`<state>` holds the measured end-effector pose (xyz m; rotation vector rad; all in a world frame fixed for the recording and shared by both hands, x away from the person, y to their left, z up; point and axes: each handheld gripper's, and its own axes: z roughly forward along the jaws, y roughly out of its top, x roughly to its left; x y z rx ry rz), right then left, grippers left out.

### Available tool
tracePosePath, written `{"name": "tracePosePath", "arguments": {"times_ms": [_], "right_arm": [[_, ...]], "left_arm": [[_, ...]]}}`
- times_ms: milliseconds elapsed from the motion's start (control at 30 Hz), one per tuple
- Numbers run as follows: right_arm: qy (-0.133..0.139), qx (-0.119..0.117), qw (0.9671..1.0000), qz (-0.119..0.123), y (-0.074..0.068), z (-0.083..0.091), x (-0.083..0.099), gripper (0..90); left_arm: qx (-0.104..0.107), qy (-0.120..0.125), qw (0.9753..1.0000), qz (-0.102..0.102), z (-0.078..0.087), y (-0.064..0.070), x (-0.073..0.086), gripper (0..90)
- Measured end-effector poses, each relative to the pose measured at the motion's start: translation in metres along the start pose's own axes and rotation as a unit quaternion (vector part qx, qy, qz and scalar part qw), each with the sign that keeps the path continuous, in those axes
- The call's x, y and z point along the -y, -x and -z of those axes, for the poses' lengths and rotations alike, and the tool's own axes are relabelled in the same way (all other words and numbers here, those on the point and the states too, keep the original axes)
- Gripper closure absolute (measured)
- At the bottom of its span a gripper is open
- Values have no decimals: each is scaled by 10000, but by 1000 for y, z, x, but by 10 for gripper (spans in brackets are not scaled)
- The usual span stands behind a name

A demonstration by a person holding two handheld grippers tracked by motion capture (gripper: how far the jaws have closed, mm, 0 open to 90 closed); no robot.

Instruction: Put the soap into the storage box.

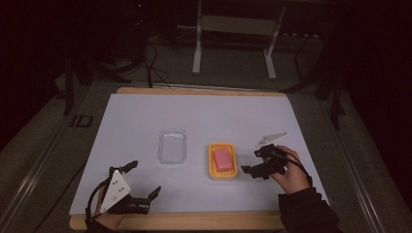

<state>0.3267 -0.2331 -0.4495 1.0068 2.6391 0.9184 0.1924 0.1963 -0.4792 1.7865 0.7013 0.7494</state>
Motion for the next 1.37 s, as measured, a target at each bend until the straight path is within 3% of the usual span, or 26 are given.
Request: {"name": "tracePosePath", "arguments": {"times_ms": [233, 433, 700, 900, 1100, 1367], "right_arm": [[298, 41, 9989, -348, 7, 6, 20, 179], [277, 115, 9985, -465, 11, 8, 34, 166], [622, 274, 9948, -765, 18, 16, 58, 161], [700, 314, 9933, -866, 20, 17, 70, 153], [917, 280, 9894, -1088, 27, 16, 77, 153], [1048, 407, 9873, -1126, 31, 15, 80, 153]], "left_arm": [[2, -10, 10000, -29, 0, 1, 0, 6], [16, -12, 10000, -30, 0, 1, 0, 6], [7, -24, 10000, -39, 0, 1, 0, 6], [4, -18, 10000, -41, 0, 1, 0, 6], [47, 0, 10000, -35, 0, 1, 0, 6], [92, -17, 10000, -28, -2, 1, 0, 5]]}}
